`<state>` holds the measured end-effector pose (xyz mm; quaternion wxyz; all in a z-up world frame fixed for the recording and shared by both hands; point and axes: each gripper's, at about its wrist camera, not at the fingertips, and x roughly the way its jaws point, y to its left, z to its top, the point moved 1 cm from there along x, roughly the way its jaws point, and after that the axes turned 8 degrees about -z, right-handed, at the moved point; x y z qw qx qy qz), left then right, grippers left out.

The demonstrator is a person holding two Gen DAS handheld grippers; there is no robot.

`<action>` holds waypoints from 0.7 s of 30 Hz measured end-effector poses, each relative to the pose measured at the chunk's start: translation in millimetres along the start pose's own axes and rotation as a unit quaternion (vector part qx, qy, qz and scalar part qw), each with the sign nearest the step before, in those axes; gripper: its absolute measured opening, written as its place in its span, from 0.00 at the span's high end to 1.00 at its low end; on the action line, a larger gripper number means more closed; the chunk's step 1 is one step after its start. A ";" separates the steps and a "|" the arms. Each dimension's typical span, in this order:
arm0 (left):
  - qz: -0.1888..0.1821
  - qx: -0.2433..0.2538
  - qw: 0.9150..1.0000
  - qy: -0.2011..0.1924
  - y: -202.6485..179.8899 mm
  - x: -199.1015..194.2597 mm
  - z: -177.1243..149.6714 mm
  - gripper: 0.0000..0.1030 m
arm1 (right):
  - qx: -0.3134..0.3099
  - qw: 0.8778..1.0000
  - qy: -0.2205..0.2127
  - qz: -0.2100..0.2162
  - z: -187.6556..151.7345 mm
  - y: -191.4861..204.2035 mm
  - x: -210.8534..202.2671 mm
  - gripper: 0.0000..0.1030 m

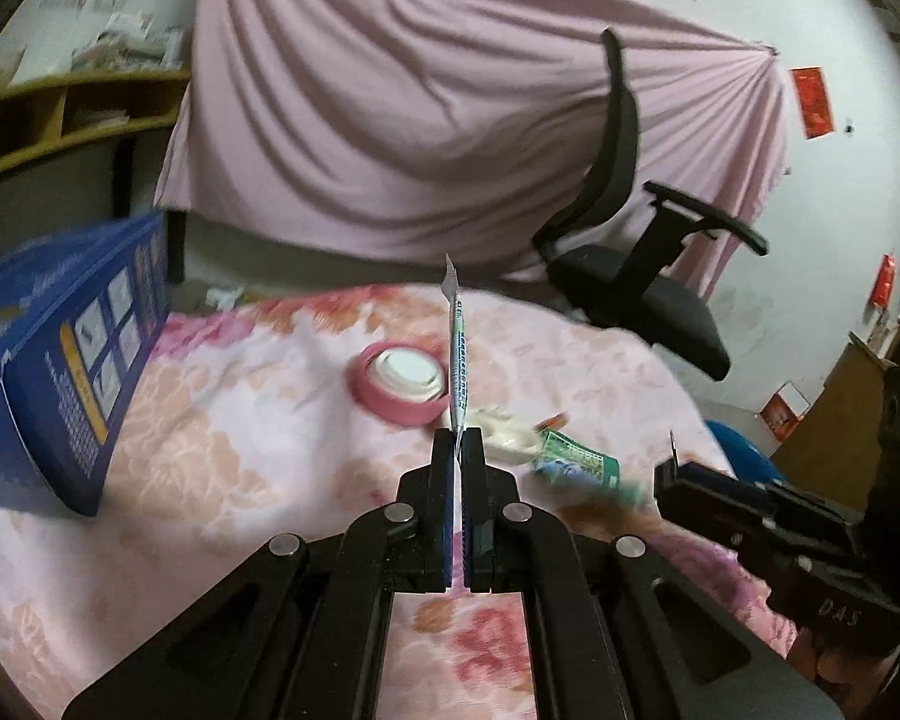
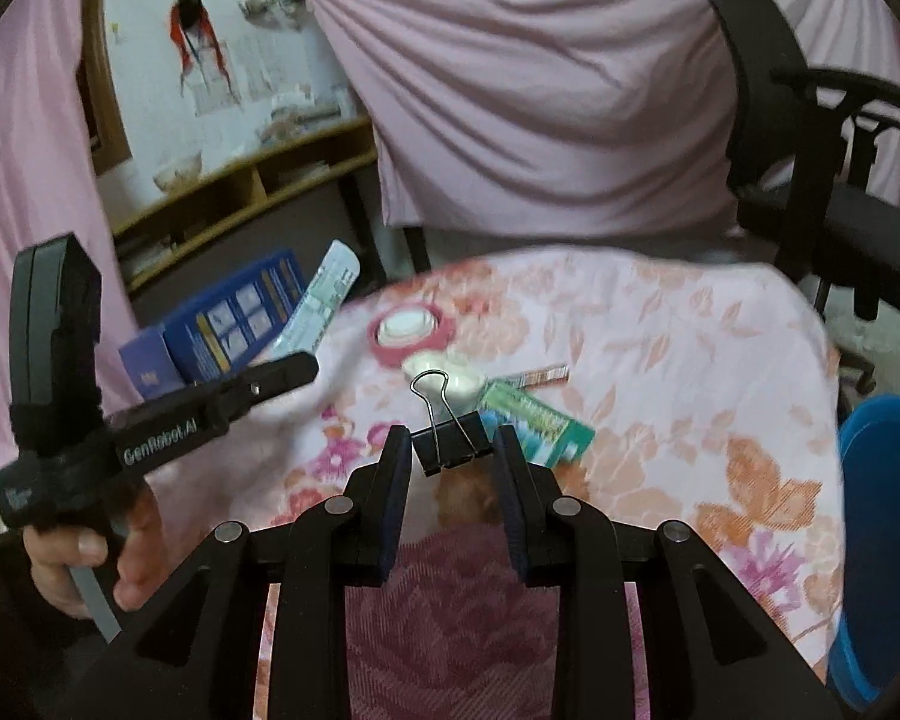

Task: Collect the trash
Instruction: 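Grasp the paper strip with the left tool while the right tool grasps the binder clip, then carry strip and clip to the blue bucket and open both tools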

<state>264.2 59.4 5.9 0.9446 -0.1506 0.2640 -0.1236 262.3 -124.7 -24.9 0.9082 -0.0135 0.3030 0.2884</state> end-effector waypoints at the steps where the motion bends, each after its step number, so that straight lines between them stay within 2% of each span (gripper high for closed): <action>1: -0.003 0.008 1.000 -0.010 -4.7 -2.3 0.5 1.00 | 0.001 1.000 -0.015 0.000 1.7 -0.3 -4.3 0.75; 6: -0.009 0.045 0.997 -0.068 -24.9 -15.9 3.0 1.00 | 0.004 0.997 -0.076 -0.010 8.2 -3.2 -24.1 0.75; 11: -0.005 0.084 0.988 -0.128 -44.8 -30.2 2.8 1.00 | -0.011 0.990 -0.138 -0.035 10.7 -1.0 -45.3 0.75; 17: -0.019 0.100 0.980 -0.169 -64.2 -41.7 3.1 1.00 | -0.026 0.974 -0.213 -0.079 11.2 1.1 -71.6 0.75; 21: -0.026 0.125 0.970 -0.205 -84.0 -49.5 3.5 1.00 | -0.012 0.961 -0.255 -0.110 11.2 -7.1 -90.9 0.75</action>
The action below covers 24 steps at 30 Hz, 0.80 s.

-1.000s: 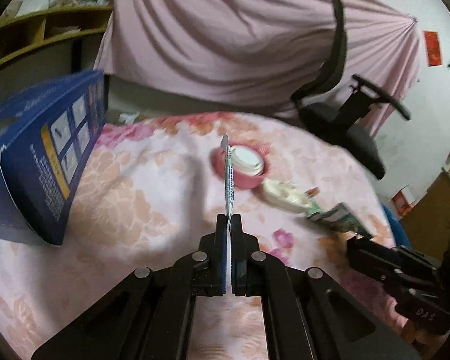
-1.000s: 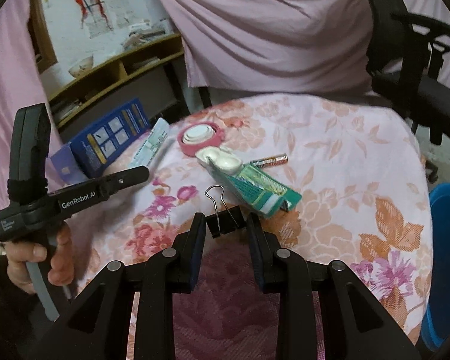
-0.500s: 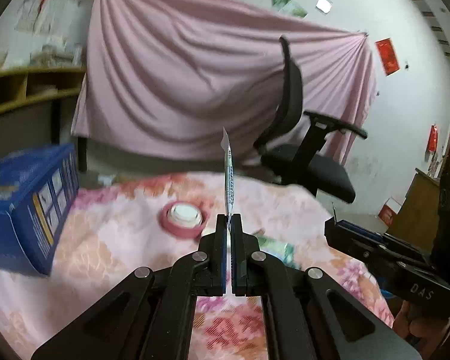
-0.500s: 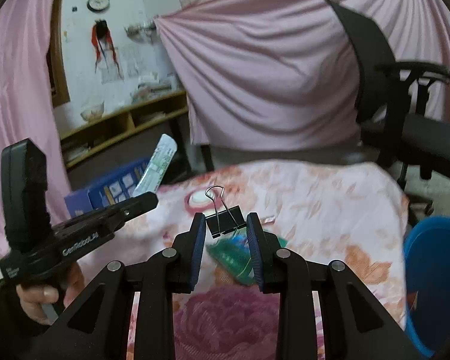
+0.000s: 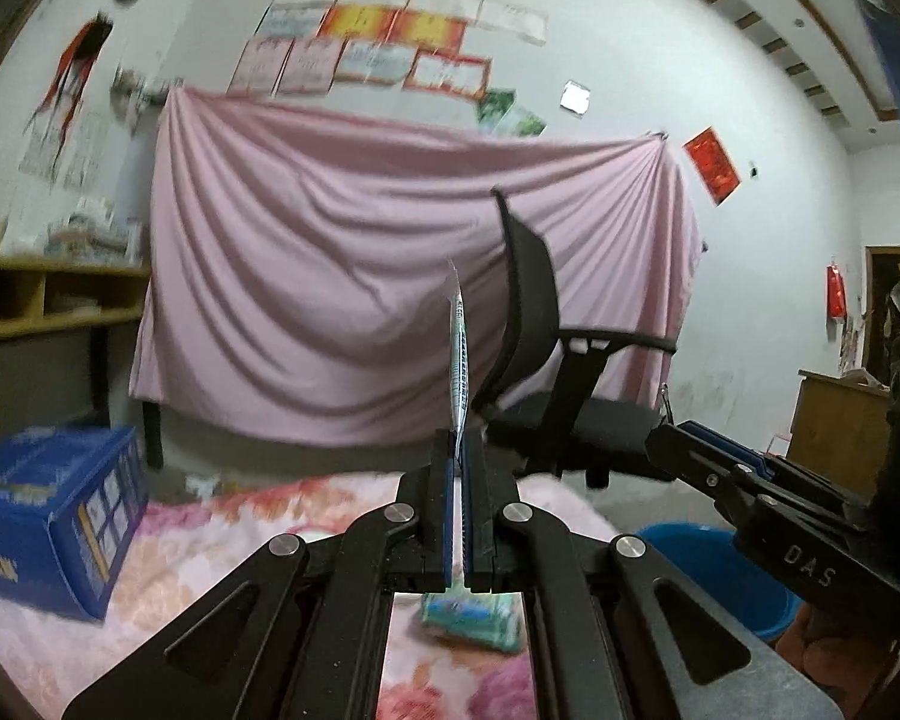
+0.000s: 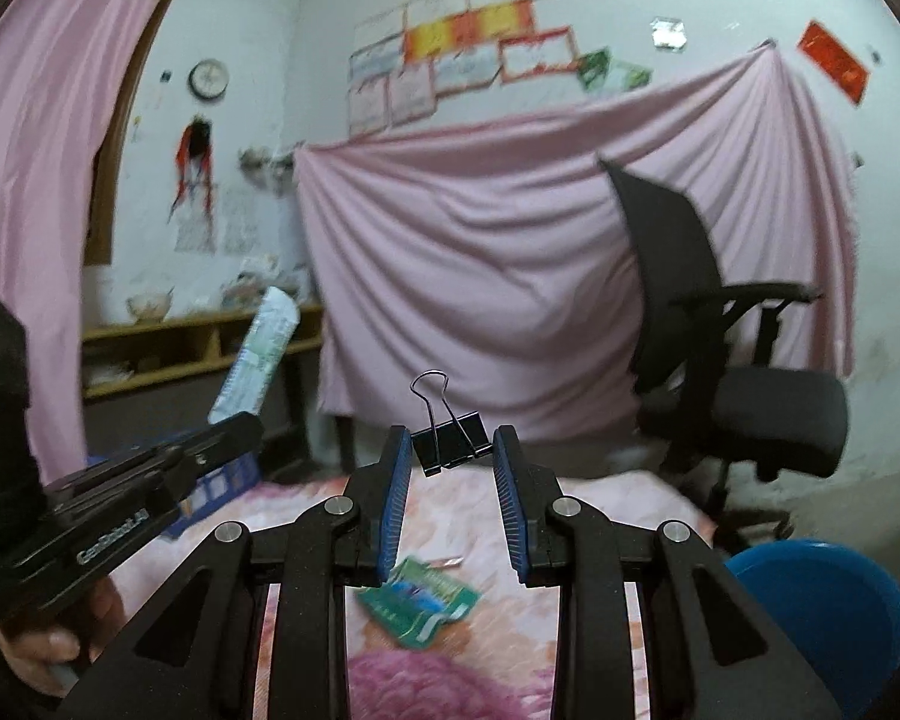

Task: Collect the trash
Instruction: 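Carry strip and clip to the blue bucket and open both tools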

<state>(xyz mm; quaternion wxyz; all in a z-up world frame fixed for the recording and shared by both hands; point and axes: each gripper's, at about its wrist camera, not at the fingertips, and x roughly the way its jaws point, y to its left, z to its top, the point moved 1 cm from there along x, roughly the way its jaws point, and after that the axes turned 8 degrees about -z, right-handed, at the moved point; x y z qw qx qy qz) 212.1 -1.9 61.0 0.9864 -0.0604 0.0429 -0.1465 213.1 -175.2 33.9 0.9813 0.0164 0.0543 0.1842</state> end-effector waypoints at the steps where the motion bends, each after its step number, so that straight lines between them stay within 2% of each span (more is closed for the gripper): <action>1: -0.003 0.000 1.000 -0.005 -5.5 0.5 3.0 1.00 | 0.002 1.000 -0.008 -0.009 1.7 -3.1 -2.2 0.75; 7: -0.036 0.012 0.999 -0.020 -40.4 8.9 17.3 1.00 | 0.034 0.995 -0.058 -0.073 12.5 -38.5 -23.3 0.75; 12: -0.077 0.019 0.997 -0.011 -79.9 36.0 23.8 1.00 | 0.064 0.988 -0.069 -0.124 15.9 -77.3 -38.1 0.75; 18: -0.124 0.011 0.991 0.040 -126.5 78.4 20.5 1.00 | 0.108 0.975 -0.055 -0.185 12.9 -130.5 -48.9 0.75; 24: -0.165 -0.039 0.978 0.123 -159.5 122.6 10.0 1.00 | 0.145 0.964 -0.015 -0.221 0.6 -173.1 -49.1 0.75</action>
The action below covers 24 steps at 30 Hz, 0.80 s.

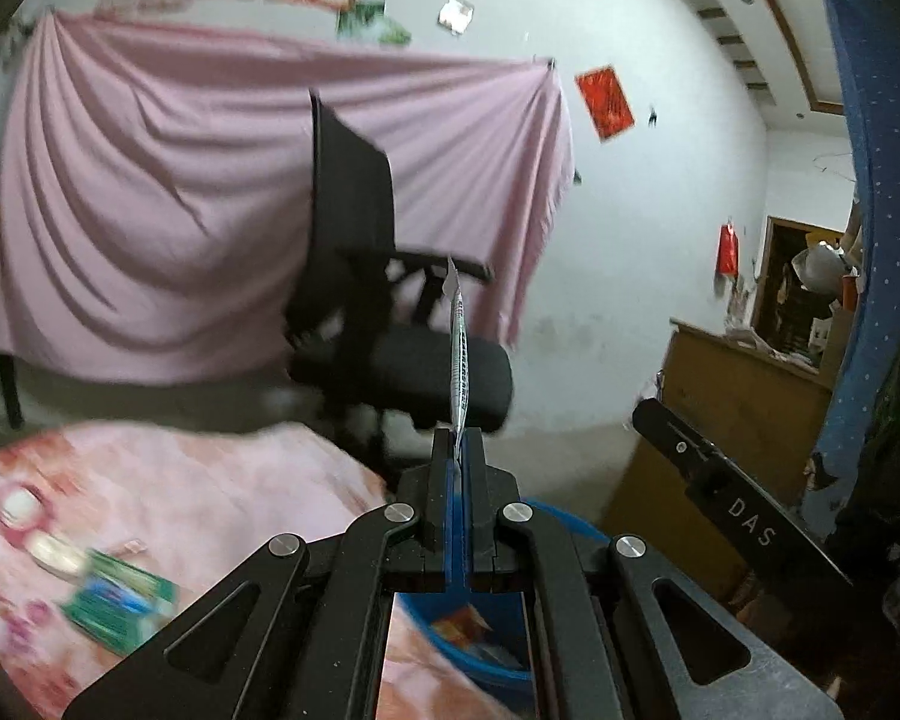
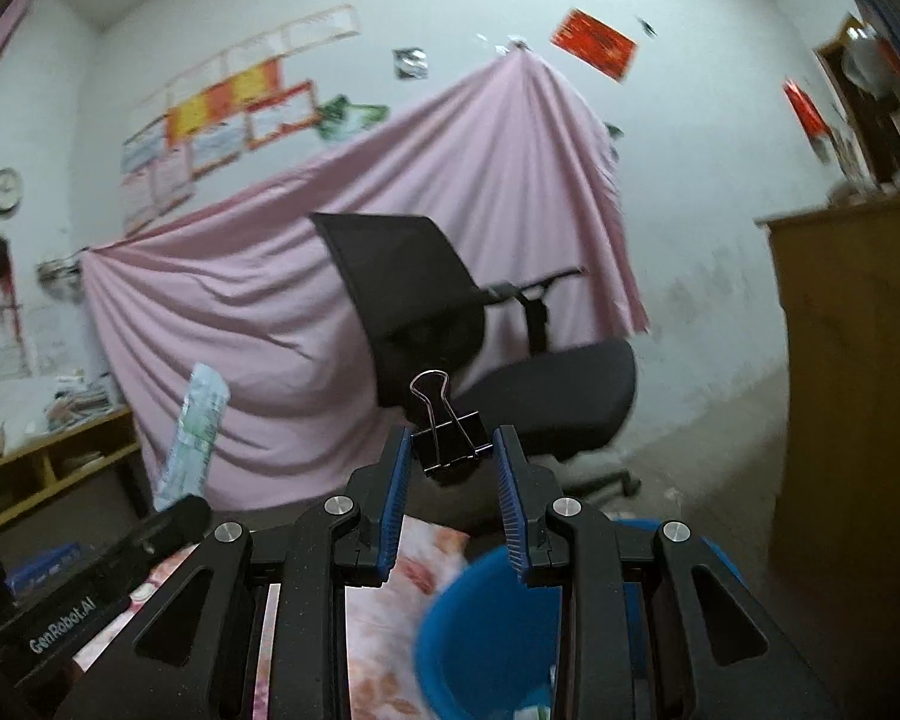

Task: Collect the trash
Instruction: 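Carry strip and clip to the blue bucket and open both tools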

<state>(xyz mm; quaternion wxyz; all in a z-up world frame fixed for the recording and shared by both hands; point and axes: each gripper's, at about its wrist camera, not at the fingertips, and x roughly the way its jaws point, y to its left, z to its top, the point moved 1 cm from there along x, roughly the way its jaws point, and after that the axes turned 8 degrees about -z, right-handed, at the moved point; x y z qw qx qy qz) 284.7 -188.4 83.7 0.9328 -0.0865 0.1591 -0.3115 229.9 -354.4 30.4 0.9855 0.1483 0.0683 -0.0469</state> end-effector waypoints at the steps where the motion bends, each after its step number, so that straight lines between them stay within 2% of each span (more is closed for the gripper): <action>1: -0.004 -0.006 1.000 0.014 -0.3 6.3 -0.7 1.00 | 0.009 1.000 0.007 -0.006 0.0 -7.1 2.6 0.75; 7: -0.026 -0.054 0.992 0.109 -0.5 54.8 -13.2 1.00 | 0.033 0.998 0.053 -0.028 -3.4 -33.0 18.5 0.74; 11: -0.029 -0.081 0.987 0.138 6.4 72.0 -18.3 0.99 | 0.040 0.996 0.076 -0.035 -7.8 -41.4 25.7 0.74; 13: -0.027 -0.091 0.984 0.152 10.0 76.0 -21.2 0.95 | 0.046 0.995 0.086 -0.039 -9.7 -45.3 29.0 0.74; 14: -0.026 -0.098 0.982 0.159 11.5 78.4 -22.4 0.88 | 0.050 0.994 0.090 -0.041 -10.6 -47.6 29.8 0.71; 15: -0.027 -0.104 0.981 0.161 12.9 77.8 -24.9 0.77 | 0.053 0.993 0.093 -0.043 -11.3 -49.4 30.4 0.69; 17: -0.027 -0.115 0.981 0.152 16.3 71.3 -27.1 0.68 | 0.059 0.993 0.095 -0.046 -11.4 -52.4 31.2 0.62; 24: -0.002 -0.115 0.986 0.124 24.3 49.8 -19.6 0.67 | 0.063 0.993 0.091 -0.045 -10.7 -54.4 29.1 0.53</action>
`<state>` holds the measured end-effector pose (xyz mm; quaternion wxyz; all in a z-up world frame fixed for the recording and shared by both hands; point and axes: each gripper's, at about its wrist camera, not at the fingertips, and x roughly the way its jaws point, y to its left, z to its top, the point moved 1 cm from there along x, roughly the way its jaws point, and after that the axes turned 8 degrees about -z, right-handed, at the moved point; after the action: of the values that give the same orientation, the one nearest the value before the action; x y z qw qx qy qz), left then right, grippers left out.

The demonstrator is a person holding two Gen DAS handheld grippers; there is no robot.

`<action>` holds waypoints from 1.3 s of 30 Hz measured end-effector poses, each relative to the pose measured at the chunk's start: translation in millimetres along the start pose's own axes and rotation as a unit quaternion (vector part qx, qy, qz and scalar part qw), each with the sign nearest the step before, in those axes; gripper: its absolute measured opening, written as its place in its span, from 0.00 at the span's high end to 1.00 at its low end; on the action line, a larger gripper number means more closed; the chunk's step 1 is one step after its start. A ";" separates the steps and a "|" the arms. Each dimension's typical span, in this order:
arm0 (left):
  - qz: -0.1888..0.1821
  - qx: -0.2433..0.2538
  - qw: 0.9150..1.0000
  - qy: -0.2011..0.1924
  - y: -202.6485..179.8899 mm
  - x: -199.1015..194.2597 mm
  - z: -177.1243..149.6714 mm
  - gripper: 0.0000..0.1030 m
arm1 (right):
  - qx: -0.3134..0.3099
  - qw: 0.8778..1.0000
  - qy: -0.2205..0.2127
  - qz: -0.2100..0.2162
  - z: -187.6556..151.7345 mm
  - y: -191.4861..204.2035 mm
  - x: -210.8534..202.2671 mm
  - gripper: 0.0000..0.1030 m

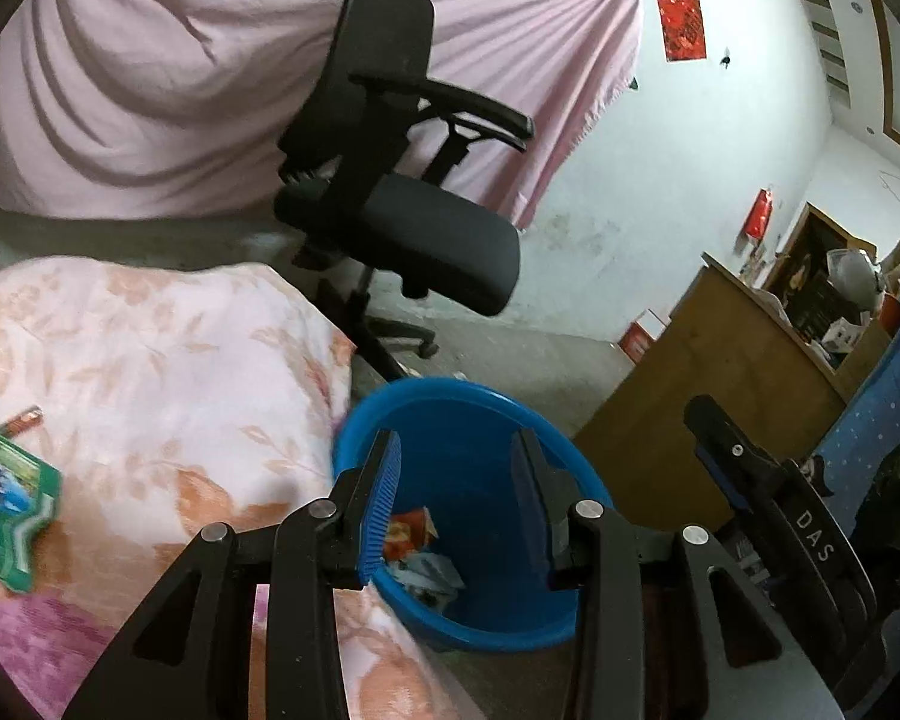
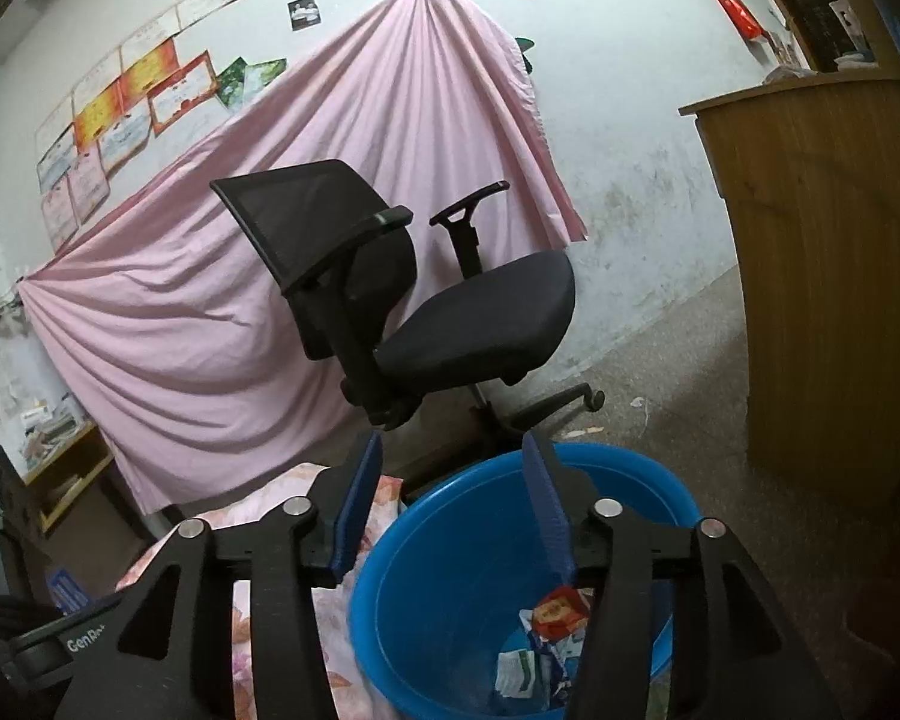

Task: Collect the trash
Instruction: 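Carry strip and clip to the blue bucket and open both tools, then move both tools back over the bed toward the remaining items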

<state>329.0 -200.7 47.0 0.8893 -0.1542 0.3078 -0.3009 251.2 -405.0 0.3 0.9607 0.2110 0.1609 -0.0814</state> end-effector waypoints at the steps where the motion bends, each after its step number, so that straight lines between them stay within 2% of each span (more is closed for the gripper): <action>1: 0.004 0.002 1.000 -0.005 1.7 -2.6 0.7 0.66 | -0.002 1.000 -0.002 0.002 0.1 1.4 -0.8 0.51; 6: 0.031 0.018 0.998 -0.044 9.5 -32.6 8.9 0.60 | -0.018 1.000 -0.020 0.014 1.7 14.3 -8.5 0.46; 7: 0.038 0.022 0.998 -0.050 11.0 -37.9 10.6 0.59 | -0.021 0.999 -0.025 0.017 2.7 18.4 -10.8 0.43; 10: 0.062 0.033 0.994 -0.080 19.5 -63.6 14.7 0.46 | -0.026 0.998 -0.042 0.029 4.7 30.5 -18.0 0.27; 16: 0.098 0.035 0.987 -0.126 47.4 -113.2 18.4 0.27 | -0.047 0.994 -0.067 0.068 3.0 65.1 -28.7 0.18; 21: 0.126 0.024 0.977 -0.169 71.6 -156.7 16.9 0.15 | -0.057 0.989 -0.090 0.103 -2.3 93.8 -36.7 0.09; 22: 0.137 0.026 0.974 -0.180 76.1 -167.2 15.8 0.12 | -0.058 0.988 -0.095 0.110 -3.8 100.5 -38.4 0.02; 24: 0.160 0.030 0.965 -0.206 82.4 -182.8 12.6 0.03 | -0.058 0.985 -0.108 0.121 -6.4 110.7 -42.9 0.00; 26: 0.178 0.035 0.957 -0.226 89.4 -197.9 8.3 0.03 | -0.065 0.982 -0.115 0.138 -8.6 123.5 -46.2 0.00; 32: 0.230 0.055 0.938 -0.252 112.5 -226.4 -7.4 0.02 | -0.117 0.971 -0.116 0.172 -23.9 163.5 -47.7 0.00; 36: 0.256 0.067 0.930 -0.256 129.7 -228.9 -23.1 0.02 | -0.160 0.965 -0.105 0.181 -40.1 188.9 -44.2 0.00; 39: 0.268 0.072 0.927 -0.251 142.2 -227.4 -33.4 0.02 | -0.189 0.960 -0.092 0.185 -53.6 203.4 -39.3 0.00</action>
<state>227.0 49.3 59.6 0.9937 -0.0719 0.0822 -0.0241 245.3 -195.8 44.9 0.9919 0.0435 0.0428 0.1111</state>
